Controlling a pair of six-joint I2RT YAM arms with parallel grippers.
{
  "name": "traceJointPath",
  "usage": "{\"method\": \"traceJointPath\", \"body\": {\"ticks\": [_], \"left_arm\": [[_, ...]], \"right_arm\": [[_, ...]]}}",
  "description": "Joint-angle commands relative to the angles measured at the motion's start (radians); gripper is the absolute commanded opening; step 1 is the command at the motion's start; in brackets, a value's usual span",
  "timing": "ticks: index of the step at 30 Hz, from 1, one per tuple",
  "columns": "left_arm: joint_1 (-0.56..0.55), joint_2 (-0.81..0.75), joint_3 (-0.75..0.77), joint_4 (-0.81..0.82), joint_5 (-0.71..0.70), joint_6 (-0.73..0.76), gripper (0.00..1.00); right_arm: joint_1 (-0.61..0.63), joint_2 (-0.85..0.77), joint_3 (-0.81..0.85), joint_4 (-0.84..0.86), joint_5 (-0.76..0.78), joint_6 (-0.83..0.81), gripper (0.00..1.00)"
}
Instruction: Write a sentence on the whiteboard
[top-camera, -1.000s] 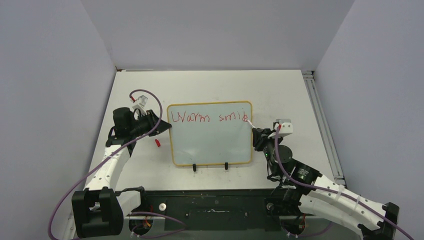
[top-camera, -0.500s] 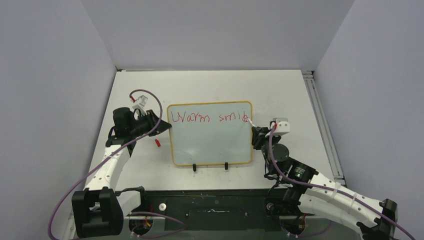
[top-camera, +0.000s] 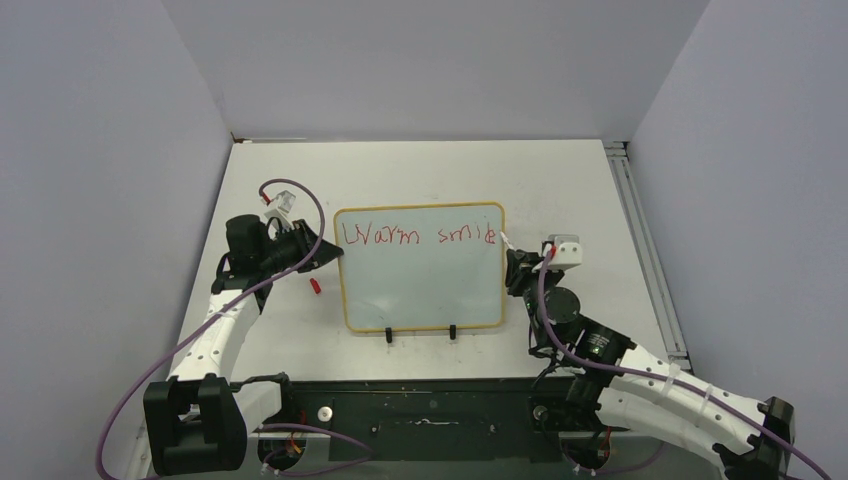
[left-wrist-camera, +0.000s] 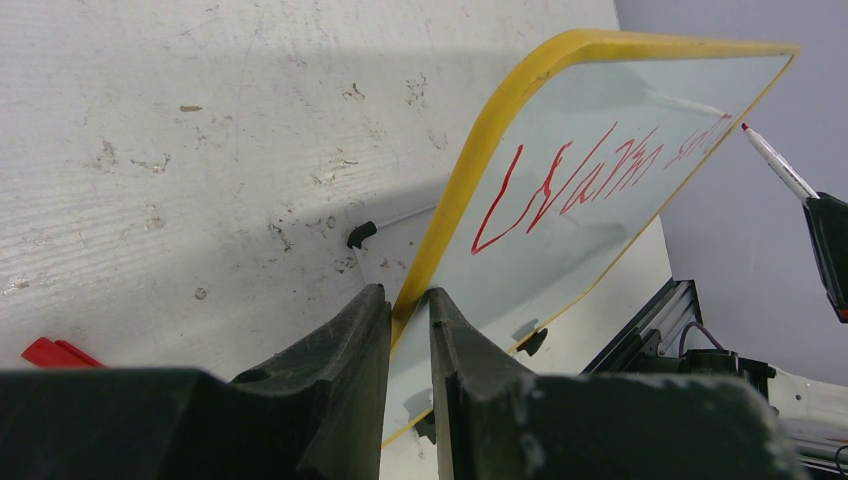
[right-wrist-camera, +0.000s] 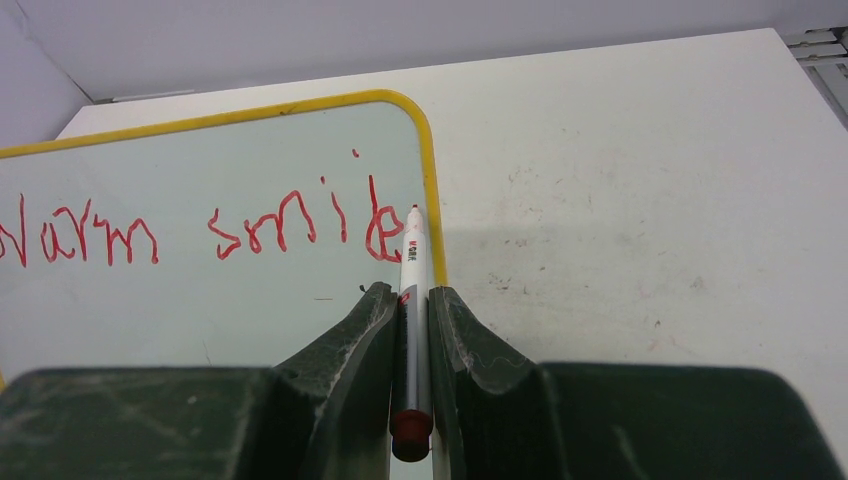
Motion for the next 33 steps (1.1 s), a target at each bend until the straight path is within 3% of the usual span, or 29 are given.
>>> {"method": "traceJointPath", "body": {"ticks": [1, 33], "left_arm": [[-0.003, -0.007, 0.050, 0.008, 0.009, 0.011, 0.19], [-0.003, -0.016, 0.047, 0.006, 0.010, 0.011, 0.19]], "right_arm": [[0.002, 0.028, 0.037, 0.049, 0.022, -0.020, 0.05], [0.002, -0.009, -0.002, -0.070, -0.006, 0.083, 0.05]]}}
